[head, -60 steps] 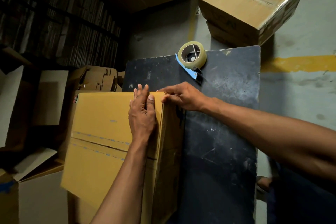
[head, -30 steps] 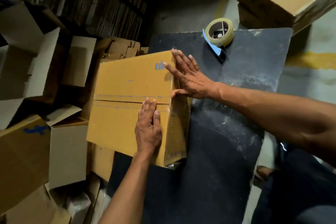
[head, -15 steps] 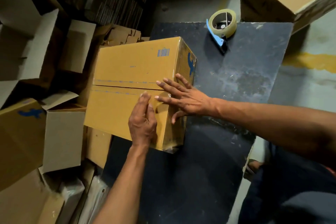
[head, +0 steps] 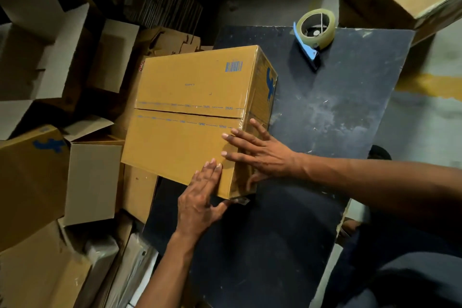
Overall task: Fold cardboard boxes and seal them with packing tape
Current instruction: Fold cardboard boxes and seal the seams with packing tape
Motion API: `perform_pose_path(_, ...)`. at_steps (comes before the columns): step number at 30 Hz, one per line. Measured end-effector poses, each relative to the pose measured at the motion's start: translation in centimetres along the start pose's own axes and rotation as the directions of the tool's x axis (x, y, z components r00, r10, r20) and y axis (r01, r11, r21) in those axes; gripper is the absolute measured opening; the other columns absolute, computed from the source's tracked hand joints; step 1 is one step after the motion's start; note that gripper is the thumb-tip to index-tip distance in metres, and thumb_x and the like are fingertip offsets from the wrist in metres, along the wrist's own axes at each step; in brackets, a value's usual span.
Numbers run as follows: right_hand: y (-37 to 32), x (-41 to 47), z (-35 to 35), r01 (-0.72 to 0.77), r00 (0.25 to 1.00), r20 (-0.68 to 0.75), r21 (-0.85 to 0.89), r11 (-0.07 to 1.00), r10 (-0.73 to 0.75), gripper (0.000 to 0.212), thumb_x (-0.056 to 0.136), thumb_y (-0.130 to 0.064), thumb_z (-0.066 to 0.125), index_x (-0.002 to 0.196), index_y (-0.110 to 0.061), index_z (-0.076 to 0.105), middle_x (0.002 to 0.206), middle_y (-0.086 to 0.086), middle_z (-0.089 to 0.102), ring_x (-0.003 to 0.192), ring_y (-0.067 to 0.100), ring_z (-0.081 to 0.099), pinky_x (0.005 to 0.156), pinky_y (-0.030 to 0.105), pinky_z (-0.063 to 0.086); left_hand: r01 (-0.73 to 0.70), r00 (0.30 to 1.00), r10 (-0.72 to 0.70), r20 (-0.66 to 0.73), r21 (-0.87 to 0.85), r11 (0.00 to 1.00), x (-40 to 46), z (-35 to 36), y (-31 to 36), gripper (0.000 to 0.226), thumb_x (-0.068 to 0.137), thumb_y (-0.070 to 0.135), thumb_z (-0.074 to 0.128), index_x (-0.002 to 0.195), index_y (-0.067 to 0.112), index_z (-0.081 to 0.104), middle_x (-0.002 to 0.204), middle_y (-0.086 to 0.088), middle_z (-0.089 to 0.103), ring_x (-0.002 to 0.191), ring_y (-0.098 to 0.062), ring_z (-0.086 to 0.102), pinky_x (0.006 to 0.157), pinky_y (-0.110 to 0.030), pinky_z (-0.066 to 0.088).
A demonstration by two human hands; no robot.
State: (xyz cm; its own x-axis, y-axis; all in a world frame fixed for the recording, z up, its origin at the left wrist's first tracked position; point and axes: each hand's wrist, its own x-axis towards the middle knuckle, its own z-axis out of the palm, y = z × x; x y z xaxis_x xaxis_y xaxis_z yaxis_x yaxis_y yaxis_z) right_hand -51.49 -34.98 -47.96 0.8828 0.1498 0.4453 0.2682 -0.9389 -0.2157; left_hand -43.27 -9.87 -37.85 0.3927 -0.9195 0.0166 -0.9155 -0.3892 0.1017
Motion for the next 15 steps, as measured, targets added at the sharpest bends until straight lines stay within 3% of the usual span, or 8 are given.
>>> perform_pose_path(8, -2.5, 1.1, -0.9, -0.043, 0.997, -0.061, 0.076, 0.996, 0.048, 0.102, 0.085, -0.087, 0.048, 0.162, -0.022, 0.029, 0.171, 0.016, 0.013, 0.159, 0.034, 0.006, 0.12, 0.073, 0.004, 0.011, 0.996, -0.013, -0.093, -0.014, 1.0, 0.2, 0.2, 0.3, 0.081, 0.085, 0.054, 0.073, 0.148, 0.008, 0.053, 0.156, -0.007, 0.049, 0.144, -0.022, 0.049, 0.107, -0.051, 0.052)
perform_pose_path(12, -0.7, -0.4, 0.0, 0.083, 0.996, 0.013, 0.01, 0.996, -0.084, 0.09, 0.094, -0.075, 0.048, 0.165, -0.029, 0.018, 0.172, 0.012, 0.007, 0.159, 0.032, 0.003, 0.121, 0.071, 0.003, 0.062, 0.995, -0.065, -0.082, -0.04, 0.997, 0.4, 0.1, 0.9, 0.096, 0.078, 0.069, 0.079, 0.15, 0.012, 0.051, 0.157, -0.007, 0.048, 0.145, -0.018, 0.046, 0.113, -0.045, 0.047)
perform_pose_path(15, 1.1, -0.7, -0.3, 0.173, 0.983, 0.059, 0.006, 0.985, -0.173, 0.088, 0.095, -0.074, 0.046, 0.165, -0.03, 0.015, 0.173, 0.011, 0.004, 0.159, 0.031, 0.001, 0.121, 0.069, -0.001, 0.129, 0.987, -0.136, -0.086, -0.079, 0.988, 0.4, 0.3, 1.6, 0.093, 0.077, 0.065, 0.079, 0.15, 0.014, 0.052, 0.158, -0.006, 0.046, 0.147, -0.017, 0.044, 0.114, -0.049, 0.047)
